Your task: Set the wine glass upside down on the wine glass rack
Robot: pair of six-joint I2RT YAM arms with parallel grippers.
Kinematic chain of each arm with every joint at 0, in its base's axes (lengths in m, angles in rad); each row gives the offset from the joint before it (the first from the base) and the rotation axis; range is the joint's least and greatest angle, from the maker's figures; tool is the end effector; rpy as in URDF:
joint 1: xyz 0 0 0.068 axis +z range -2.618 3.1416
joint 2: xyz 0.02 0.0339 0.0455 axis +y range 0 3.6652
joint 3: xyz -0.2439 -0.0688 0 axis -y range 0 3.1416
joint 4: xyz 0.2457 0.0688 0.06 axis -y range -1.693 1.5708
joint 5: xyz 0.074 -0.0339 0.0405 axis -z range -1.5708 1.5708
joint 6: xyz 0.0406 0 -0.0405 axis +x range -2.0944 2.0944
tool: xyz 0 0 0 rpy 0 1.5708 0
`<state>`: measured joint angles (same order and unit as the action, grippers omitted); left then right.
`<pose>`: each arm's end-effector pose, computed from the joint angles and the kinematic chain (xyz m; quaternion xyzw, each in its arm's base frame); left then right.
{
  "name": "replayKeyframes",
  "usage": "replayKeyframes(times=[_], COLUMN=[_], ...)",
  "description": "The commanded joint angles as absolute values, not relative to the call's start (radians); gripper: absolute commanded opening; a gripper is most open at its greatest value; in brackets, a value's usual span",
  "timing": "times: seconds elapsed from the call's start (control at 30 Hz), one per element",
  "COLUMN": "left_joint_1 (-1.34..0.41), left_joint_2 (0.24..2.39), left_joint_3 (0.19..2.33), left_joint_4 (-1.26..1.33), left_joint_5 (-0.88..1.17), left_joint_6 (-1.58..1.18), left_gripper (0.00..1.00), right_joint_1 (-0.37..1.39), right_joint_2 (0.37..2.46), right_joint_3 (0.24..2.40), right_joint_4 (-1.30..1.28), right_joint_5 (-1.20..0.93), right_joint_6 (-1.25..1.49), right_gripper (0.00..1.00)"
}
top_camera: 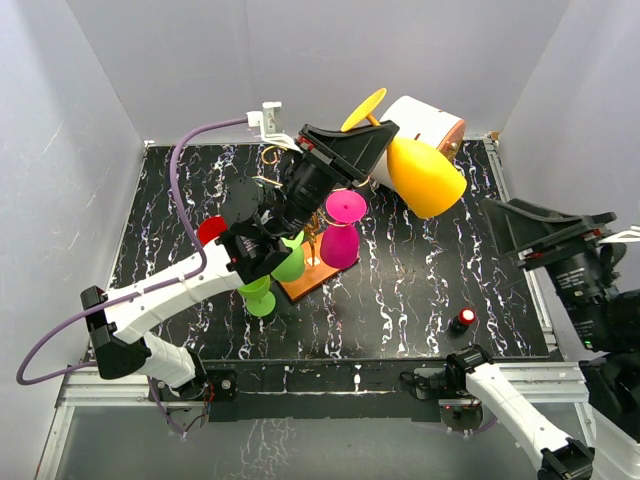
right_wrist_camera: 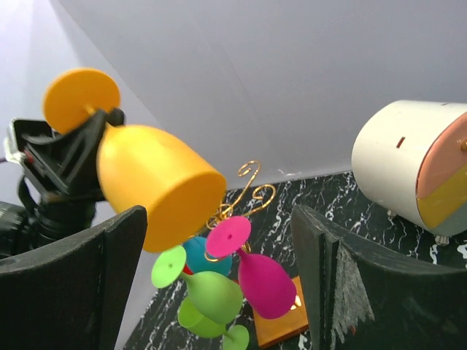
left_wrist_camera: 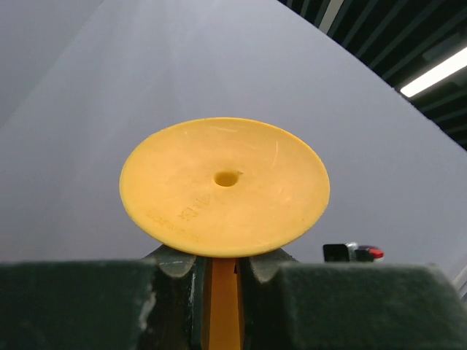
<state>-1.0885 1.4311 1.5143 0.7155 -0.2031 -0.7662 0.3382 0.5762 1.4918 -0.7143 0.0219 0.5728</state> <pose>0.1488 -0.2667 0.5167 -0.0326 0.3848 -0.7144 0.5835 0.0285 0.0091 0.5007 0.0824 0.6271 0.3345 0.6986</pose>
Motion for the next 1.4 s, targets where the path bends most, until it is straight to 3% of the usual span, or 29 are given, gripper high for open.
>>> replayKeyframes(times=[0.0,0.27,0.43,0.93,1.37], left_joint_1=[-1.091,-1.091,-1.091,-1.091,-1.091], left_joint_2=[1.428,1.445,1.437,1.419,1.42], left_joint_3=[1.541,1.569,1.561,1.517,1.47], left_joint_4=[0.721,0.61,0.503,0.44,0.521], left_joint_5=[-0.093,0.17,0.209,0.305,0.364], left_joint_6=[-0.589,-0.286,-0.079,0.176,0.159], left_gripper=[0.0,0.0,0.0,0.0,0.0], right_joint_1=[0.341,0.341,0.341,0.341,0.341], right_joint_2=[0.619,0.729,0.849,0.886,0.872], right_joint_3=[1.598,1.73,1.821,1.745,1.733], right_joint_4=[-0.756,-0.796,-0.867,-0.835,-0.913], right_joint_5=[0.075,-0.06,-0.237,-0.346,-0.246], right_joint_6=[0.599,0.716,0.827,1.05,1.118], right_gripper=[0.78,0.78,0.77,0.58,0.3])
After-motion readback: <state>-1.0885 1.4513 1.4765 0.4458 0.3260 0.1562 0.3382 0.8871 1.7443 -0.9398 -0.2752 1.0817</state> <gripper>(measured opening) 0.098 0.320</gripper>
